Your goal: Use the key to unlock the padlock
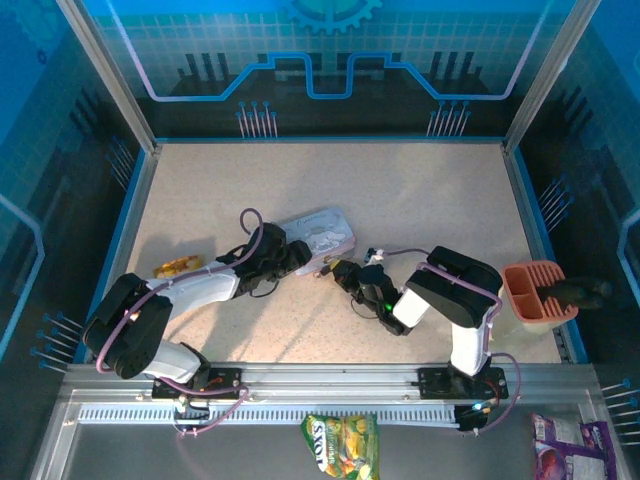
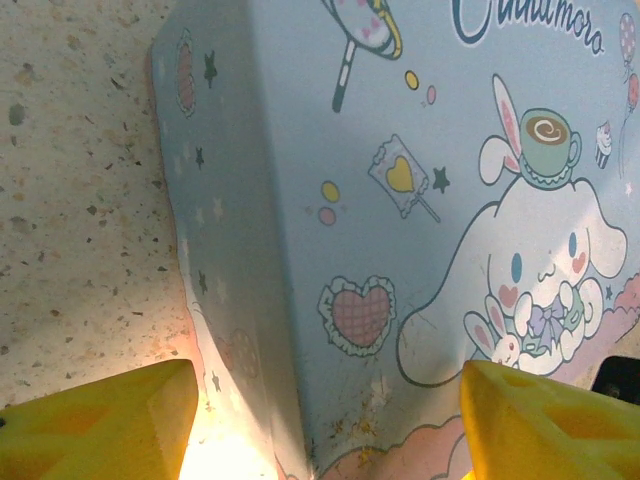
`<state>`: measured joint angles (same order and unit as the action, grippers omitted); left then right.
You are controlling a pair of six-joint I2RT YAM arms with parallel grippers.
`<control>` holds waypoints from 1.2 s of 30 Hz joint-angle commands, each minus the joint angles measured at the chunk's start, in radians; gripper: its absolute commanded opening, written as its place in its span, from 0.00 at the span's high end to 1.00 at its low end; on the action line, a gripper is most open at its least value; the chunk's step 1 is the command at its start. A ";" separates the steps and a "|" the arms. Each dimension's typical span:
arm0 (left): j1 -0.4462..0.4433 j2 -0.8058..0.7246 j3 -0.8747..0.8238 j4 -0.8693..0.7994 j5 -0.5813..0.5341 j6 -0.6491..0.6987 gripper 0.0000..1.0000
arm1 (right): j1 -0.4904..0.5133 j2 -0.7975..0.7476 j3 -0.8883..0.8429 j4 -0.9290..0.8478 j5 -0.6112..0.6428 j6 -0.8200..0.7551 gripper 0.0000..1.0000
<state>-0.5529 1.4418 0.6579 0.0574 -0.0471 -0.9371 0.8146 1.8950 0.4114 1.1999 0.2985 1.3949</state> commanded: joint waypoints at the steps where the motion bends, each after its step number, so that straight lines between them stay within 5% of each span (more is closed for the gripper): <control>1: -0.011 0.002 -0.021 -0.126 -0.048 0.017 0.30 | -0.032 0.003 -0.021 0.030 0.057 0.041 1.00; 11: 0.008 0.037 0.019 -0.127 -0.035 0.059 0.30 | -0.065 -0.088 -0.061 -0.028 0.035 0.004 1.00; 19: 0.013 0.008 0.000 -0.103 -0.046 0.057 0.30 | -0.079 -0.036 -0.077 0.098 -0.015 0.074 1.00; 27: 0.082 0.026 0.101 -0.209 0.002 0.151 0.29 | -0.083 -0.332 -0.069 -0.318 -0.092 -0.123 1.00; 36: 0.081 -0.319 -0.071 -0.215 -0.130 0.239 0.26 | -0.083 -0.761 0.007 -1.003 -0.165 -0.470 1.00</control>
<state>-0.4740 1.2205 0.6418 -0.1078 -0.1062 -0.7673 0.7383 1.2266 0.3721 0.5091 0.1616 1.0939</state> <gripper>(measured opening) 0.737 0.047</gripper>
